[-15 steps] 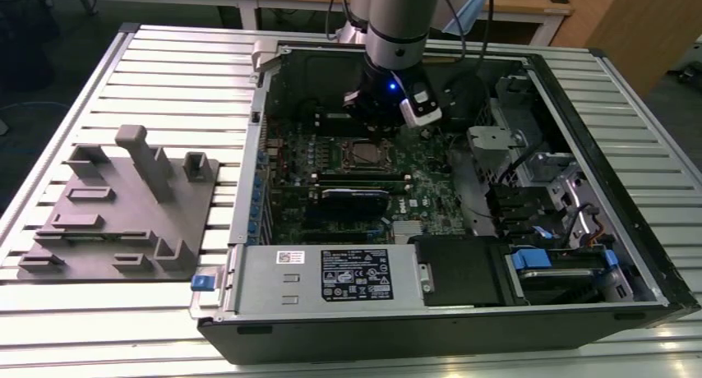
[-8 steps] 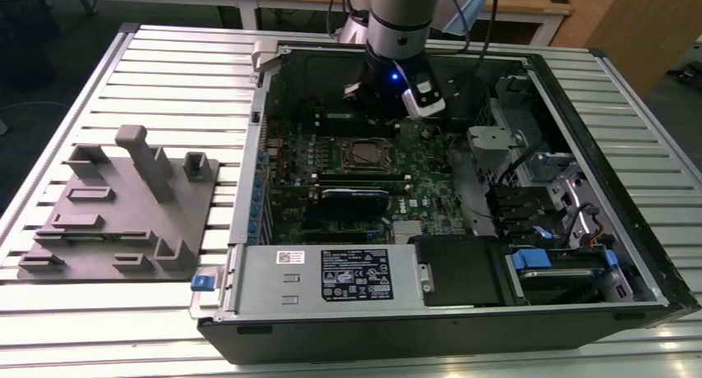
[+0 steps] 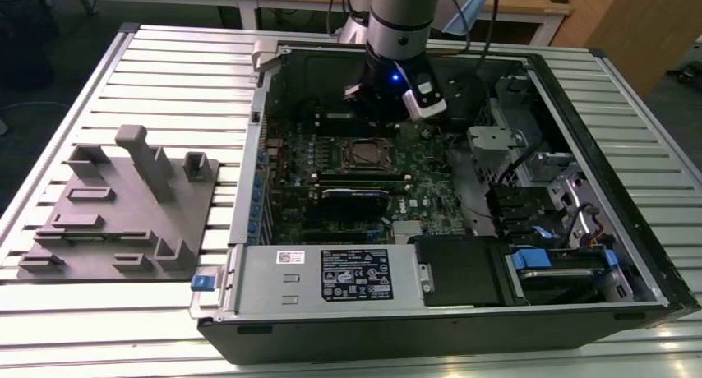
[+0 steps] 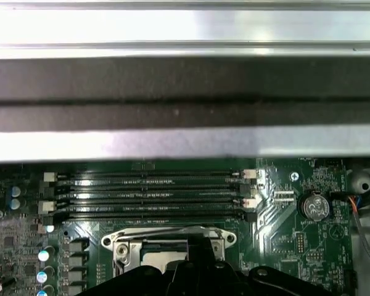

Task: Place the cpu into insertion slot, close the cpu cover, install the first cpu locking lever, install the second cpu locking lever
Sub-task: 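Install the second cpu locking lever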

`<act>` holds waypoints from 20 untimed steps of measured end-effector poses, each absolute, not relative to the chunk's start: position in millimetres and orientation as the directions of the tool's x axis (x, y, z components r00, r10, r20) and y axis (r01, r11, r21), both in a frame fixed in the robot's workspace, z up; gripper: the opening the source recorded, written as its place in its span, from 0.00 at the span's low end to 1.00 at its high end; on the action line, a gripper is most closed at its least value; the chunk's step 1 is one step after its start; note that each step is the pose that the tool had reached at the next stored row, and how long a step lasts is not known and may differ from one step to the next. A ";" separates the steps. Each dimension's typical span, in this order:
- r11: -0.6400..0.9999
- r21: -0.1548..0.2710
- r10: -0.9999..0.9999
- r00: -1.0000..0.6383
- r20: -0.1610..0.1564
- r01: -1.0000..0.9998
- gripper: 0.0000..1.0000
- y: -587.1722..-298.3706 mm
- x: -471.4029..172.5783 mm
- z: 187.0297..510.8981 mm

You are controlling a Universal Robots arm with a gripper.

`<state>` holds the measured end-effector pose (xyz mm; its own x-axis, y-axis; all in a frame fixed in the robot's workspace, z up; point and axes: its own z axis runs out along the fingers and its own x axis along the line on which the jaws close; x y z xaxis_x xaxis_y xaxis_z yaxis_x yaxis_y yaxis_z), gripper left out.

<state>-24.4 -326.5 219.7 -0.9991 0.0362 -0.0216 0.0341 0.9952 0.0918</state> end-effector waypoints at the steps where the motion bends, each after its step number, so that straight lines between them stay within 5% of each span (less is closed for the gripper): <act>1: 0.995 0.090 0.036 -0.999 -0.022 0.034 0.11 -327.5 -24.4 219.7; 20: 0.997 0.076 0.036 -0.999 -0.022 0.034 0.11 -367.1 -25.3 229.0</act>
<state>-25.3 -367.1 229.0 -0.9991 0.0358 -0.0222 0.0340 0.9965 0.0760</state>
